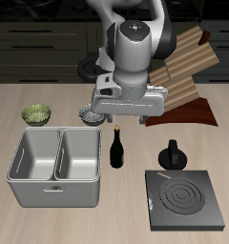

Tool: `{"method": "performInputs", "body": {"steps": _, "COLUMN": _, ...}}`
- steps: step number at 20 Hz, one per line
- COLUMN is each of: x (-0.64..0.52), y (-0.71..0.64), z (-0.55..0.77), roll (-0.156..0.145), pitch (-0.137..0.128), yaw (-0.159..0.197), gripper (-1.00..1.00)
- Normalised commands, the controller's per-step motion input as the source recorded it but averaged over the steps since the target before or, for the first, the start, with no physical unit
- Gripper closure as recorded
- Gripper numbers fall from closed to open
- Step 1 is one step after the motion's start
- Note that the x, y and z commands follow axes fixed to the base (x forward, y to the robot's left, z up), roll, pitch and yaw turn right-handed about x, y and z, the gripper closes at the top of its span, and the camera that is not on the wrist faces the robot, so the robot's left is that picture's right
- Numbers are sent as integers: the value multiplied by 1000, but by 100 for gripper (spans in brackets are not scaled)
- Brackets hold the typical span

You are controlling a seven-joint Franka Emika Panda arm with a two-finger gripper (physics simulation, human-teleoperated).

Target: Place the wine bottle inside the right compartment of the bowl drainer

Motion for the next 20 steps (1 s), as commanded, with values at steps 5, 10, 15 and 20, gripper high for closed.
{"method": "performInputs", "body": {"steps": 5, "x": -4, "y": -4, "z": -162, "roll": 3, "pitch": 9, "yaw": -7, "gripper": -100}}
{"method": "performInputs", "body": {"steps": 10, "x": 18, "y": -28, "z": -117, "roll": -6, "pitch": 1, "yaw": 0, "gripper": -100}}
{"method": "performInputs", "body": {"steps": 15, "x": 18, "y": -69, "z": -154, "roll": -5, "pitch": 11, "yaw": -6, "gripper": -100}}
{"method": "performInputs", "body": {"steps": 20, "x": 13, "y": -56, "z": -182, "roll": -7, "pitch": 19, "yaw": -10, "gripper": -100}}
